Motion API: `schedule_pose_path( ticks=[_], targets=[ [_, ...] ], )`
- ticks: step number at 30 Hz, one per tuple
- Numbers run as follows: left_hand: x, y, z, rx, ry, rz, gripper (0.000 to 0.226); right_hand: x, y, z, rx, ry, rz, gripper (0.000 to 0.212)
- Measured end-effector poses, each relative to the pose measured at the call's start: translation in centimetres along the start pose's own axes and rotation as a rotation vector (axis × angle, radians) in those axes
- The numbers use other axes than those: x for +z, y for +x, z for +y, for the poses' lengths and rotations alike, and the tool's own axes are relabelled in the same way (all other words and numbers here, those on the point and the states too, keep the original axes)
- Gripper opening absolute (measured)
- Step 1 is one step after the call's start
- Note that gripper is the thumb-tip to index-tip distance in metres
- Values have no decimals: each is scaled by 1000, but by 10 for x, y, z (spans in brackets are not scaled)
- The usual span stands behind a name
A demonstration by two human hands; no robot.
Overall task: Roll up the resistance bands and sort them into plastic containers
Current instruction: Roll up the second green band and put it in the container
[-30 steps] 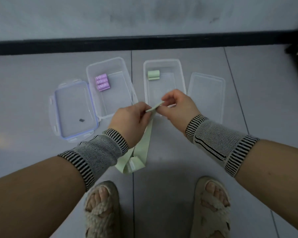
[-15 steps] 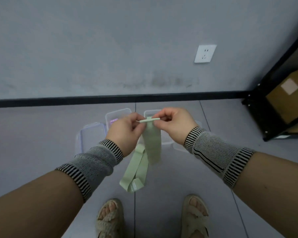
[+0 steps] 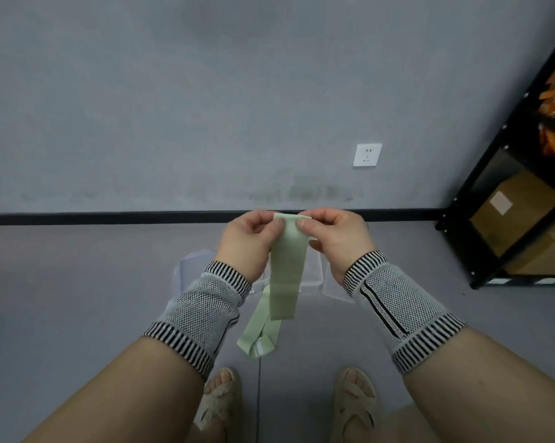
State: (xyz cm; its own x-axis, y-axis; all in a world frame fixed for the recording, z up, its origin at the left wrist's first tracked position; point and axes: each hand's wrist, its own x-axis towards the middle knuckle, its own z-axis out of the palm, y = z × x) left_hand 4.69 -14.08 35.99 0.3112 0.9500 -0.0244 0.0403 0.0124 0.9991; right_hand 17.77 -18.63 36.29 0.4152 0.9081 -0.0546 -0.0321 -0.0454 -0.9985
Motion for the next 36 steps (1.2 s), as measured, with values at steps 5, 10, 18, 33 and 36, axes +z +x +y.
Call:
schedule_pose_path(
  ticks=[5, 10, 18, 33, 36],
  targets=[
    [-4, -24, 0, -57, -124, 16, 15, 6, -19, -2, -45, 39, -51, 15],
    [-4, -20, -15, -107, -157, -9, 10, 7, -13, 15, -39, 38, -56, 18],
    [-3, 0, -36, -144, -166, -62, 11, -1, 6, 34, 8, -8, -74, 17],
    [-14, 21, -50, -145, -132, -45, 10, 16, 24, 48, 47, 52, -83, 19],
    [-12, 21, -49, -172, -144, -56, 10, 16, 26, 50, 60, 67, -86, 19]
  ],
)
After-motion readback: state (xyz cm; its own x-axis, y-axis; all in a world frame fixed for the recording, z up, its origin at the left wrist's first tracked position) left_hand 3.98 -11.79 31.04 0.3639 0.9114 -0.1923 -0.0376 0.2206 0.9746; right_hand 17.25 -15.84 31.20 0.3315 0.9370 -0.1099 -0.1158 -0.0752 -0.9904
